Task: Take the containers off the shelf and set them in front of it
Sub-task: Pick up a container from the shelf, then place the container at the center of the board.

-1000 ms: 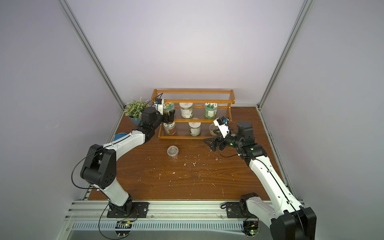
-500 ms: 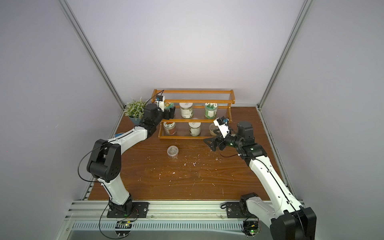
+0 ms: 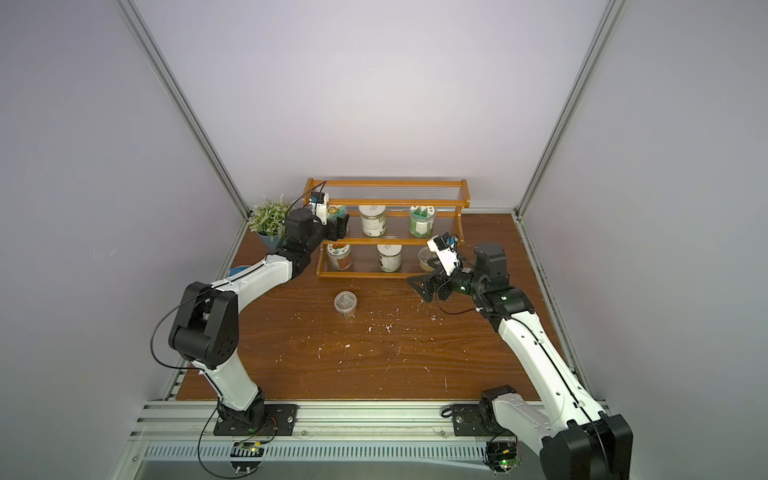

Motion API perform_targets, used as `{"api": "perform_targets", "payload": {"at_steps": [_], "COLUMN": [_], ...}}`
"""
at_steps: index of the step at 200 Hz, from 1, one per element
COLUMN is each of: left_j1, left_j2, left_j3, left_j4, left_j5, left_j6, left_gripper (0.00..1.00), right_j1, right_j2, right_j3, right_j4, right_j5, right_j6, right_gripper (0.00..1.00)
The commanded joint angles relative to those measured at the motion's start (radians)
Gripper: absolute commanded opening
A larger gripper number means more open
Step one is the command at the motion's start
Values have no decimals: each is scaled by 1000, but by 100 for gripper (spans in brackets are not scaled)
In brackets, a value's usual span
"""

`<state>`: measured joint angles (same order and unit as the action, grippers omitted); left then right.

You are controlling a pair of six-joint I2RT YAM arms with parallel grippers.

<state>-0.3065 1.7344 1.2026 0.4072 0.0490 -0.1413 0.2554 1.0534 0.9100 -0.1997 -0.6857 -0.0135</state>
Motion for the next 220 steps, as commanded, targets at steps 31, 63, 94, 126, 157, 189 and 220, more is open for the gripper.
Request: {"api": "perform_targets", "payload": {"at_steps": [31,63,94,126,157,189,220], "left_j1": [-32,-68,-118,-230,-373,-463,-470], "left_j2": [-151,-259,-398,-538,-558,-447,-335], "left_j3": [-72,-150,-239,-339,-430,-427,-443], "left_j4": [-41,-95,-166,-206,-139,-52,80], "left_j5": [17,10,21,-13,-29,-10,72], "left_j6": [7,5,-13,-38,-84,-80,-72], "left_gripper": [81,81,81,81,81,81,81], "right_j1": [5,5,4,4,5,5,4], "right_j2": [-6,0,-6,-13,-34,-83,-136], "right_j3": [26,24,19,6,-28,-39,-53], "right_j4": [21,28,29,25,17,-30,-55], "right_j5": [-6,-12,-6,3,5,34,64], "right_j6": [-13,-10,-9,-8,0,-11,-20], "right_gripper": [100,100,100,100,99,99,100]}}
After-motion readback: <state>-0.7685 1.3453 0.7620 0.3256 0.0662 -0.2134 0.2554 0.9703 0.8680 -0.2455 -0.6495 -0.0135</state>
